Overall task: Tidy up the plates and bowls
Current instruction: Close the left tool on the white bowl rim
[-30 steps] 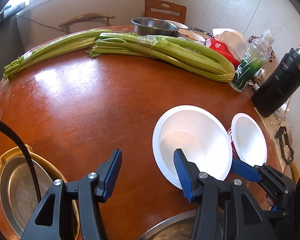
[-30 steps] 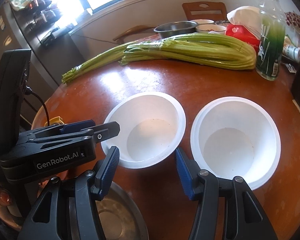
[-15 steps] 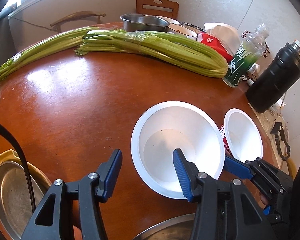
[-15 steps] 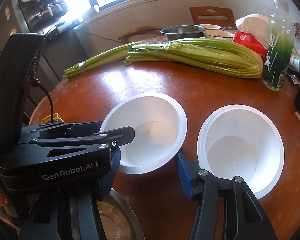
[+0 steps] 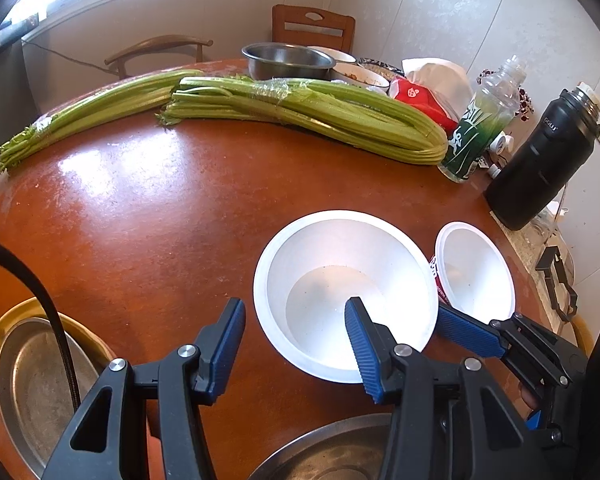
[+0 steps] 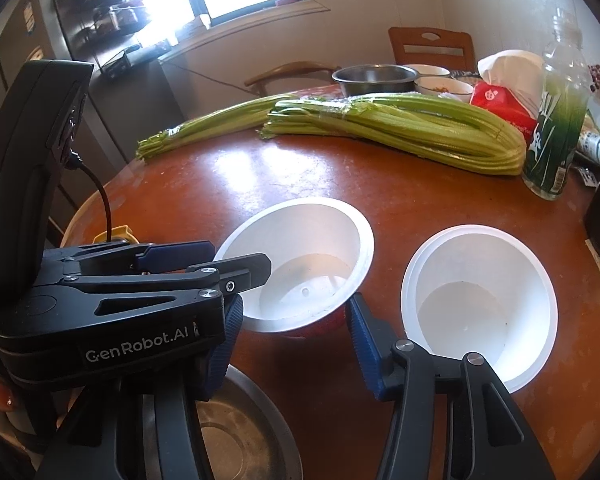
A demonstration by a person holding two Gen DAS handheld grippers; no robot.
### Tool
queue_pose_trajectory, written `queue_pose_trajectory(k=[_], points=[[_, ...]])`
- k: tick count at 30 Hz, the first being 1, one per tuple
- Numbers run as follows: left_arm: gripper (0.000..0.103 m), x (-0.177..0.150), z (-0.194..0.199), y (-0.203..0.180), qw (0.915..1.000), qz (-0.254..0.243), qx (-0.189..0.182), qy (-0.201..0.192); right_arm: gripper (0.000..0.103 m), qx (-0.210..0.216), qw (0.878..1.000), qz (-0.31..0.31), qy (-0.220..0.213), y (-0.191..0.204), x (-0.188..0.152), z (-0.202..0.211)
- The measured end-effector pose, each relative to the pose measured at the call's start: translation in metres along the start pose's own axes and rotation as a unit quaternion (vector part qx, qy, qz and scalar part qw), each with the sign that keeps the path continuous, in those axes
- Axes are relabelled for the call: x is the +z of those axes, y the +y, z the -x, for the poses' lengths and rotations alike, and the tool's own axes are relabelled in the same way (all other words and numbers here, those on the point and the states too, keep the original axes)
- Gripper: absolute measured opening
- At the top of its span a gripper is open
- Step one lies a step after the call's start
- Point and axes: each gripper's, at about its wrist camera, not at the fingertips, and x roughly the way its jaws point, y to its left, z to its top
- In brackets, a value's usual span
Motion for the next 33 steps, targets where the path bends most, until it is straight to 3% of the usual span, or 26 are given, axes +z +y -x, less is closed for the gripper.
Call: queue_pose_trajectory(k=[16, 25, 31, 33], points=[[0.051, -0.004, -0.006, 0.008, 0.9997, 0.015, -0.004, 0.018, 0.056, 0.024, 0.999, -0.003, 0.028, 0.003, -0.010, -0.005], [0.051, 0.005, -0.023, 0.015, 0.9987, 0.033, 0.012, 0.038, 0.056, 0.013, 0.997, -0.071, 0.016, -0.024, -0.009, -0.001], [0.051, 0.004, -0.031, 0.011, 0.9980, 0.033, -0.021, 0.050, 0.055, 0.017, 0.998, -0.050, 0.017, -0.016, -0.006, -0.012], [0.039, 0.004, -0.031, 0.007, 0.9978, 0.026, -0.038, 0.049, 0.051, 0.018, 0.999, -0.041, 0.016, -0.014, -0.005, -0.014]])
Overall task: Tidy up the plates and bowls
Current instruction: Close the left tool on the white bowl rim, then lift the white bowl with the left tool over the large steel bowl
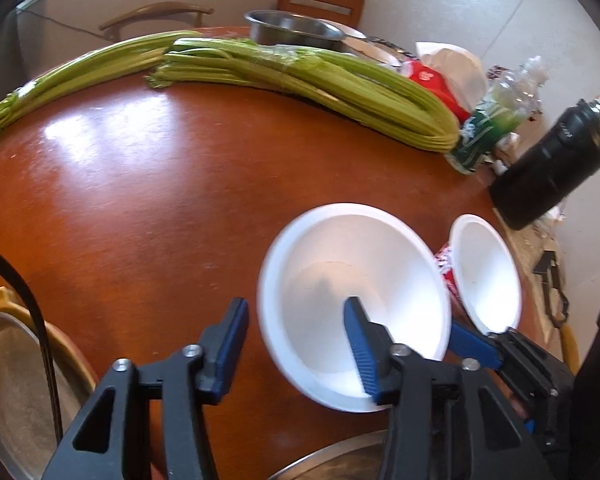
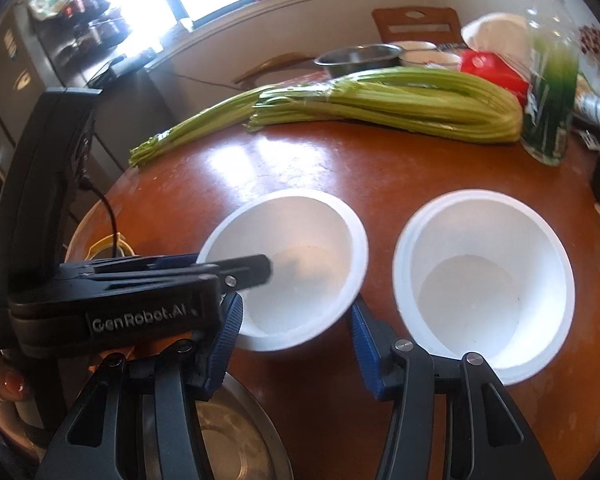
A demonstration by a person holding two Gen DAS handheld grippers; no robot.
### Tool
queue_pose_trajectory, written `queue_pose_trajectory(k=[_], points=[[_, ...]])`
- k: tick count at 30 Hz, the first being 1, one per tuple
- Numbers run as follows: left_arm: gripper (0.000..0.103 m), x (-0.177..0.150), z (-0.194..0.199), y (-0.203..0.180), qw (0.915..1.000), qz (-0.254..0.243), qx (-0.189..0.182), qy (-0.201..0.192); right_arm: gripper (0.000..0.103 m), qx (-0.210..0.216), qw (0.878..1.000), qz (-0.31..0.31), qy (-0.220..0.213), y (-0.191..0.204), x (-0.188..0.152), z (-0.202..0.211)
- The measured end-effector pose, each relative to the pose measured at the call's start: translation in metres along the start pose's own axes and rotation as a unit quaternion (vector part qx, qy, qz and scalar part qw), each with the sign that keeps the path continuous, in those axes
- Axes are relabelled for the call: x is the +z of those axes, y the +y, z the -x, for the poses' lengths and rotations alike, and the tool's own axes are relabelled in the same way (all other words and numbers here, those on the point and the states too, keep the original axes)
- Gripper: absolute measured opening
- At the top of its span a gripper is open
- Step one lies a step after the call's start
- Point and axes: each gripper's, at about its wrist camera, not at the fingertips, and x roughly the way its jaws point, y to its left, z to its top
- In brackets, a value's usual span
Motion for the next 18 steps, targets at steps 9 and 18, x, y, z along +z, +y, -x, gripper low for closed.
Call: queue_pose_trajectory(k=[9, 18], points=[[0.038, -0.001, 0.008, -0.003, 0.9999, -0.008, -0.003, -0.014, 0.051, -0.017, 0.999, 0.027, -0.015, 0.008, 0.002, 0.006], [0.038, -0.009, 0.037, -0.006, 0.9991, -0.009, -0.006, -0.042, 0.051, -0.013, 0.998, 0.046, -0.037, 0.021, 0.001, 0.029]])
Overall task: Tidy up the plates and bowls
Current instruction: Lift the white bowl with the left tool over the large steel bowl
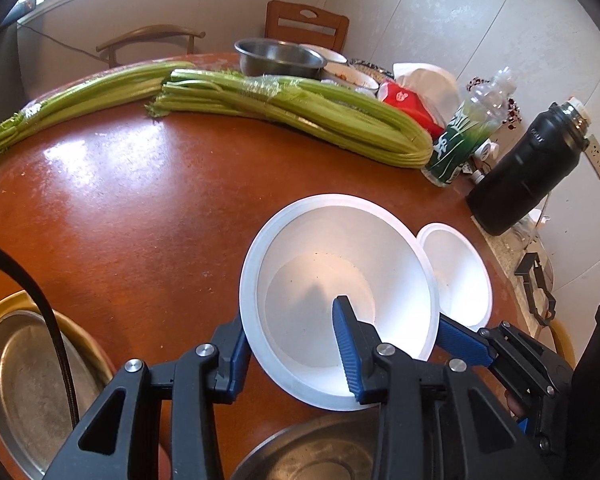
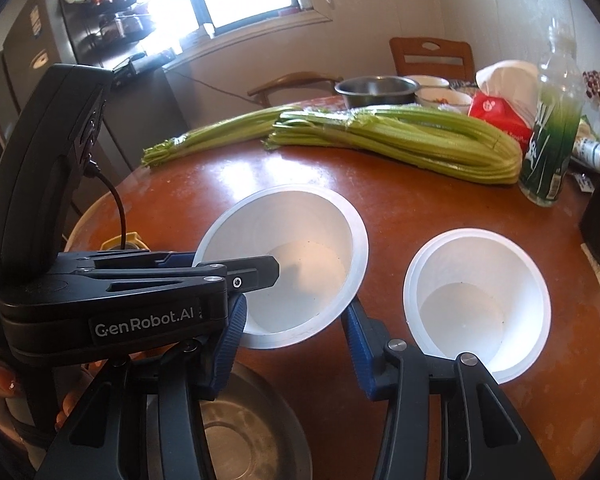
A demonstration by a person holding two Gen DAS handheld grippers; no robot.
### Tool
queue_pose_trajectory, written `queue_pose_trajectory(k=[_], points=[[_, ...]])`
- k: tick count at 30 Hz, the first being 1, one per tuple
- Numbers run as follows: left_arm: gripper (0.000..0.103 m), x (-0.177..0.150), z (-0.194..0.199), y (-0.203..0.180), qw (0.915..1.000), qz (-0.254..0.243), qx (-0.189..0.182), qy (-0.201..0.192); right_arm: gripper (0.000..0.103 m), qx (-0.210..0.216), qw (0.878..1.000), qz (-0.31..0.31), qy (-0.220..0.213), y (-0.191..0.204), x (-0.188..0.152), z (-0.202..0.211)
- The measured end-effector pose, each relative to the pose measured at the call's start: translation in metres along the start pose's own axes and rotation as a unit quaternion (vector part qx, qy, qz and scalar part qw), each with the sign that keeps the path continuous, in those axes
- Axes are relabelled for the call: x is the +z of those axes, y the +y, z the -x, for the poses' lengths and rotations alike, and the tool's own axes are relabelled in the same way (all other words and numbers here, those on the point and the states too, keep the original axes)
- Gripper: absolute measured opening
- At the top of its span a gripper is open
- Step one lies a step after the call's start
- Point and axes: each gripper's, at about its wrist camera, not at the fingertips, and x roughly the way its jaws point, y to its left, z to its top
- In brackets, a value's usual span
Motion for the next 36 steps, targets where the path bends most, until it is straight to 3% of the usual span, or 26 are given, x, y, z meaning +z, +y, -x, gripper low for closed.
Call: queue_pose_trajectory(k=[16, 36], points=[[0.038, -0.039, 0.056, -0.008, 0.9987, -0.003, 0.005, -0.050, 0.051, 0.008, 0.999, 0.034, -0.036, 0.032, -0.024, 0.048], [0.038, -0.099, 0.076, -0.014, 0.9976, 0.014, 0.014, -0.066, 0.051, 0.021, 0.997, 0.076, -0.025, 0.051, -0.067, 0.072]])
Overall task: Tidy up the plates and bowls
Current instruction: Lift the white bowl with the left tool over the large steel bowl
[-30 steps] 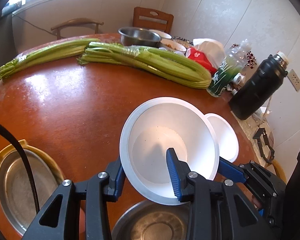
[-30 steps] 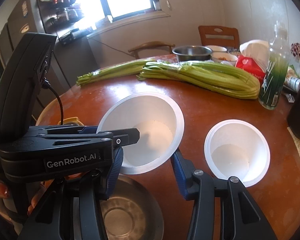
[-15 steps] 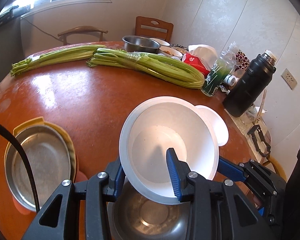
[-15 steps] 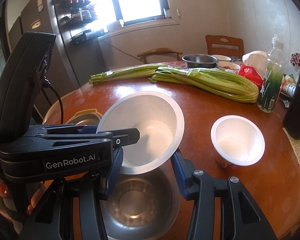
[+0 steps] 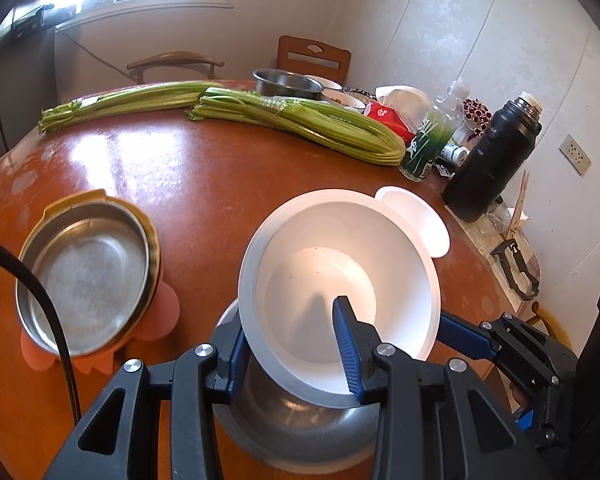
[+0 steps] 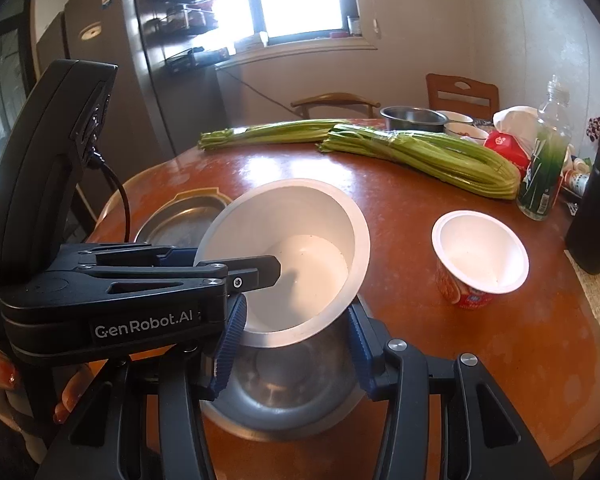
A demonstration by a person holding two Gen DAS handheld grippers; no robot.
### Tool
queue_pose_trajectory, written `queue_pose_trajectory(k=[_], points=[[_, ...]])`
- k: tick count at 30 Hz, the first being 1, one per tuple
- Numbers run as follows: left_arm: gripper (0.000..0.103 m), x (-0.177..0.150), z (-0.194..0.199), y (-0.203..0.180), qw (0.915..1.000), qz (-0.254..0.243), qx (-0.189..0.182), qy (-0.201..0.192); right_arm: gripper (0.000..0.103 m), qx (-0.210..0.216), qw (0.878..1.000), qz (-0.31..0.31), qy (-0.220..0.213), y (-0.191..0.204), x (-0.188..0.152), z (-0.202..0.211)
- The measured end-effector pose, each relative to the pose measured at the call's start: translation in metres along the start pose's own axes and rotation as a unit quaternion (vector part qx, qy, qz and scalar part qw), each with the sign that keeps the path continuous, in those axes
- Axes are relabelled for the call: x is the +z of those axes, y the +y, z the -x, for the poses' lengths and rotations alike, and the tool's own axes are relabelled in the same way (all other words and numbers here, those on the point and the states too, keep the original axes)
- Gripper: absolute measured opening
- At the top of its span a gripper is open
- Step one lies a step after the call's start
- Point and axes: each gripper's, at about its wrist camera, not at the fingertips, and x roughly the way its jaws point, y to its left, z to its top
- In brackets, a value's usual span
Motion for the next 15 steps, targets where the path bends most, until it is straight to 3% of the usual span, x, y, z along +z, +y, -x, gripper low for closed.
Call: queue_pose_trajectory(k=[15], points=[[0.038, -0.021, -0.009, -0.004, 0.9998, -0.004, -0.002, 0.020, 0.051, 0.013, 1.000, -0.005, 0.027, -0.006, -0.021, -0.005]])
